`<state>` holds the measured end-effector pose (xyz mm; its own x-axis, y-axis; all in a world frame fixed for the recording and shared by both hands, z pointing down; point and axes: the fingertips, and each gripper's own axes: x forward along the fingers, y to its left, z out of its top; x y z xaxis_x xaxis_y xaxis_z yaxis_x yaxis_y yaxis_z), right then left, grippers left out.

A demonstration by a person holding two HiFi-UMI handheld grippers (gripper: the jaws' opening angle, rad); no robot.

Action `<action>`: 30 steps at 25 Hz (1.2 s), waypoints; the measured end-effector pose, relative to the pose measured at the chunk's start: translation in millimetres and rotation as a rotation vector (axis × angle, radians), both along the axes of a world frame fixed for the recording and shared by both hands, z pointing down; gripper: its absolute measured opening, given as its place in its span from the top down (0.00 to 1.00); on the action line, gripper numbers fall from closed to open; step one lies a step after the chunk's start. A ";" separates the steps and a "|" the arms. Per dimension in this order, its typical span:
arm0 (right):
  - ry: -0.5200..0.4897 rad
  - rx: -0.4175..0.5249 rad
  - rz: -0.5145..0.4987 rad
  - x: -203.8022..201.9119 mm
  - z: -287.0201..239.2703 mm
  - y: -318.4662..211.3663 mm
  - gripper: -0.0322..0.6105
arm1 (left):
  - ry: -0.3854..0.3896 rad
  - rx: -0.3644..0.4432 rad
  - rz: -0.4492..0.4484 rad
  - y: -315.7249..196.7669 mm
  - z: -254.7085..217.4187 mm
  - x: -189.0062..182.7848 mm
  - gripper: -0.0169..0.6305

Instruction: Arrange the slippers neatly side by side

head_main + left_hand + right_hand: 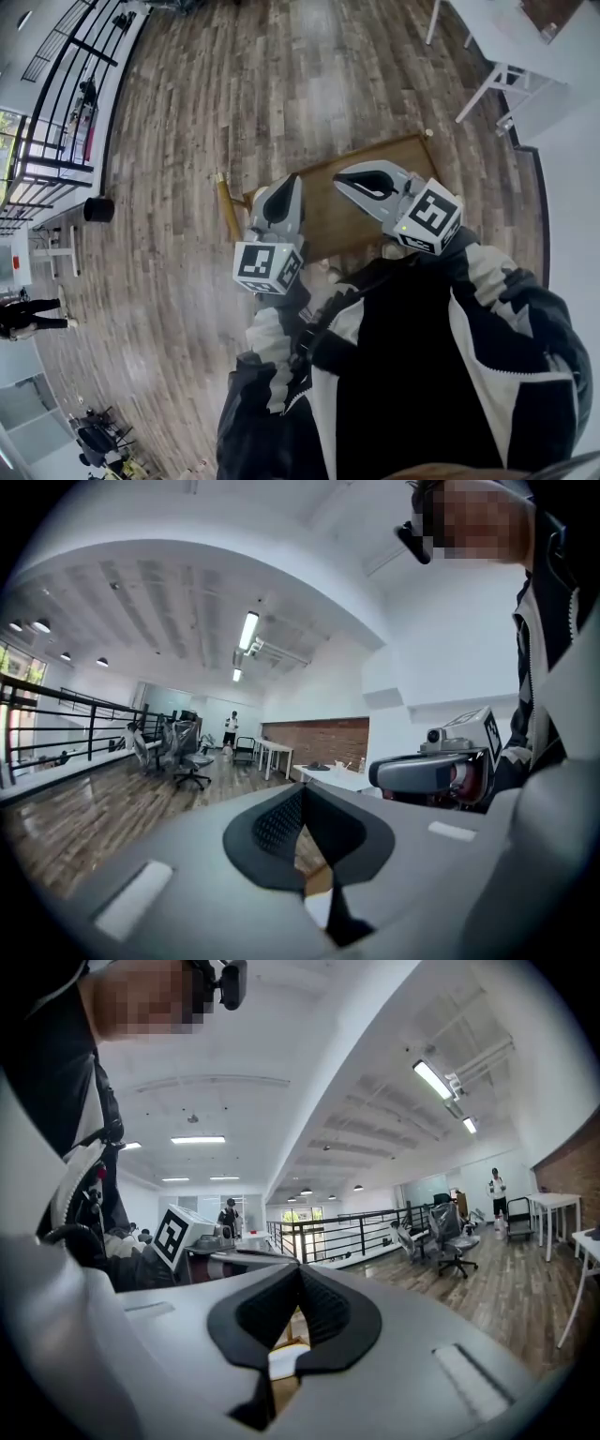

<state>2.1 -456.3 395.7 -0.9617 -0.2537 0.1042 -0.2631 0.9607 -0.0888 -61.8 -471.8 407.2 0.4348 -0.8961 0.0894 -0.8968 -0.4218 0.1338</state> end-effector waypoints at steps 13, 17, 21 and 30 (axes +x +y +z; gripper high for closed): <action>0.247 0.078 0.094 16.9 68.4 -35.6 0.94 | -0.041 0.063 0.097 13.7 -13.2 26.8 0.95; 0.475 0.049 0.079 36.5 140.6 -55.5 0.77 | -0.018 0.044 0.094 11.3 -4.8 27.3 0.95; 0.644 0.014 0.063 53.8 201.1 -61.4 0.70 | 0.003 0.027 0.087 12.0 2.4 28.4 0.95; 0.893 -0.137 -0.002 90.5 299.2 -76.6 0.57 | 0.003 -0.015 0.096 13.4 13.9 36.7 0.95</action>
<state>92.6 -532.9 694.9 -0.5089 -0.1824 0.8413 -0.2868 0.9574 0.0341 -25.1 -458.4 421.1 0.5191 -0.8487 0.1008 -0.8518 -0.5040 0.1429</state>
